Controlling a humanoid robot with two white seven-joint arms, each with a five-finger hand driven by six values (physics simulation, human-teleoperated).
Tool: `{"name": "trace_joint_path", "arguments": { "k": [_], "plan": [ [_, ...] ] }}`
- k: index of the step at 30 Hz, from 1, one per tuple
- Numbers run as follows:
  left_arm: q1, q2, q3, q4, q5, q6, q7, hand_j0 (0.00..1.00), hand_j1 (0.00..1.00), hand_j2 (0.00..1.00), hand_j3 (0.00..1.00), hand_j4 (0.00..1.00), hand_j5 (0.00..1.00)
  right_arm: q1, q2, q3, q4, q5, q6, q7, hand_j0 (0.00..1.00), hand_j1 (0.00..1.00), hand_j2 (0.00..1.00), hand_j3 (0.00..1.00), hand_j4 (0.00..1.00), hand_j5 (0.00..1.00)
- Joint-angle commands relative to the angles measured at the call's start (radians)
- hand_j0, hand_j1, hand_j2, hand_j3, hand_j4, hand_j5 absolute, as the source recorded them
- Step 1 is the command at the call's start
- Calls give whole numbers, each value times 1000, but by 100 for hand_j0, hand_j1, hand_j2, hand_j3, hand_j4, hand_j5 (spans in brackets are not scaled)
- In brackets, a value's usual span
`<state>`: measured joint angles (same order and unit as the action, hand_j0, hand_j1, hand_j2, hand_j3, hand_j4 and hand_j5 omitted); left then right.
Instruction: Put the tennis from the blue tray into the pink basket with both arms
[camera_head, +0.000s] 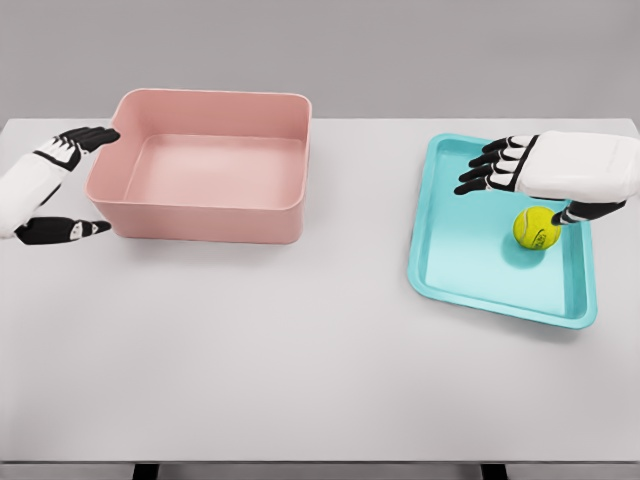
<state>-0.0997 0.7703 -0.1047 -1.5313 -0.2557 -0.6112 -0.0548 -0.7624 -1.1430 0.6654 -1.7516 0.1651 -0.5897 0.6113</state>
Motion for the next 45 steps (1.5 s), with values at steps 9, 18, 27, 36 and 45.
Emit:
{"name": "trace_joint_path", "arguments": {
  "k": [9,18,27,36,45],
  "plan": [
    [0,1,-3,2,4,0,1,100,100,100,100,100,100,23,-67,11,12,-271,203,0,97,97,97,97,97,97],
    [51,57,-10,-10,98,0,6,100,100,100,100,100,100,-2,63,49,271,-381,513,0,97,97,97,97,97,97],
    [87,175,-73,-99,438,0,7,100,100,100,100,100,100,-11,129,126,369,-288,579,0,98,98,98,98,98,98],
    [87,376,-365,-135,654,0,7,100,100,100,100,100,100,-11,131,195,376,-288,573,0,98,98,98,98,98,98],
    [91,382,-471,-124,696,0,9,100,100,100,100,100,100,-12,138,226,425,-288,562,0,98,98,98,98,98,98]
  ]
}}
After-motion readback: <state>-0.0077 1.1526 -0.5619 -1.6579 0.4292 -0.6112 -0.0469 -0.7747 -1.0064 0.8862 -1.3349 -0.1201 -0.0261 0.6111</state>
